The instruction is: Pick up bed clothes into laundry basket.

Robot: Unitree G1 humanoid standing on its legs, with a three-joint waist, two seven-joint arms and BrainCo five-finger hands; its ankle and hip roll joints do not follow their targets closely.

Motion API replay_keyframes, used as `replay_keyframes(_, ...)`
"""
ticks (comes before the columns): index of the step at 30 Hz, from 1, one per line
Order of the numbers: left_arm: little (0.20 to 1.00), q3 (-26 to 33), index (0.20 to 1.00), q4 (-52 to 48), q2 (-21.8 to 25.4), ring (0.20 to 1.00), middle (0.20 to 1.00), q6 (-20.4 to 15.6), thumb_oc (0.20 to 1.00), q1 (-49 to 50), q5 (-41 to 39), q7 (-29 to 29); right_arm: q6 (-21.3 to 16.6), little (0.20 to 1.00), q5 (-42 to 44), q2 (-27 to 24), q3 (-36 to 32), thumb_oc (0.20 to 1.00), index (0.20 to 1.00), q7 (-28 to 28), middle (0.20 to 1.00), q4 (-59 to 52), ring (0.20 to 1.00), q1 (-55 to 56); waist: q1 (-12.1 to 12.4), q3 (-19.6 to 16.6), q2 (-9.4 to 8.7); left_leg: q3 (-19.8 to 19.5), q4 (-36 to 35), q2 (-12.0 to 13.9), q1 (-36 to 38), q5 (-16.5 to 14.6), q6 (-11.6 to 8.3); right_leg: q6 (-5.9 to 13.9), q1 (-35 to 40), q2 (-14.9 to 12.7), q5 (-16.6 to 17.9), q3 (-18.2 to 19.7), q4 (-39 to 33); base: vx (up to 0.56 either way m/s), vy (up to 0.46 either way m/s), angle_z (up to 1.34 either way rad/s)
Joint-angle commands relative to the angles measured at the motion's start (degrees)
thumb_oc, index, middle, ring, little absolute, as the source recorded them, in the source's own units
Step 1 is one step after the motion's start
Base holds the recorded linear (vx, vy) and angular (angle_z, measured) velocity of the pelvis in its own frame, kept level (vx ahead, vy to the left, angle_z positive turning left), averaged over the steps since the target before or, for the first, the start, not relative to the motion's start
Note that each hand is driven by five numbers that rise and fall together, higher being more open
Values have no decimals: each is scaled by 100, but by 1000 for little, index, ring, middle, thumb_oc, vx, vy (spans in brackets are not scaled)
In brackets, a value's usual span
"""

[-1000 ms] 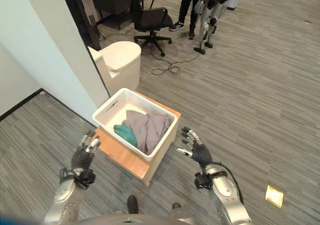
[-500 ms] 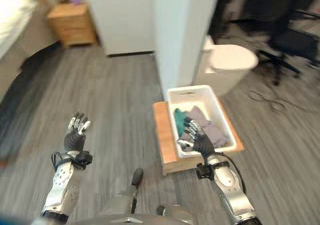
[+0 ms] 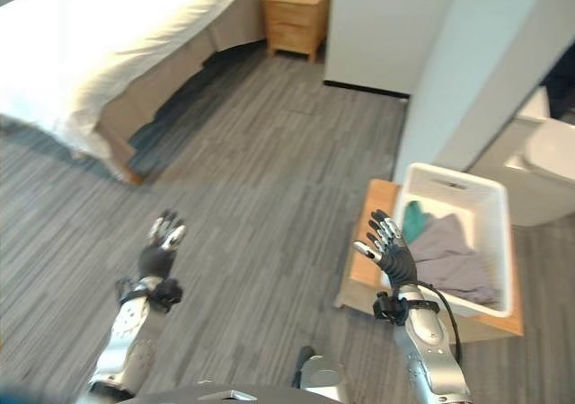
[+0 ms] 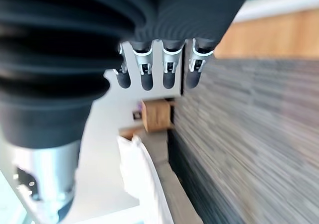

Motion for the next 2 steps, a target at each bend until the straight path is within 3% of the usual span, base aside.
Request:
replay_keyframes(1, 1000, 158, 1000, -507, 434, 1000, 1000, -201, 1000, 492, -194, -213, -225, 1000, 96, 123, 166, 1000, 1000, 89, 1000, -209, 1000, 79, 70, -381, -497, -595, 120, -273, -372, 263, 117, 558, 573, -124, 51, 984, -671, 5, 83, 41)
replay_keyframes(2, 1000, 158, 1000, -508, 434, 1000, 1000, -200, 1000, 494, -194, -212, -225, 1000, 96, 123, 166, 1000, 1000, 89, 1000, -210, 1000, 80, 69, -382, -497, -595, 120, -273, -372, 263, 117, 559, 574, -124, 51, 984, -672, 7, 82, 62)
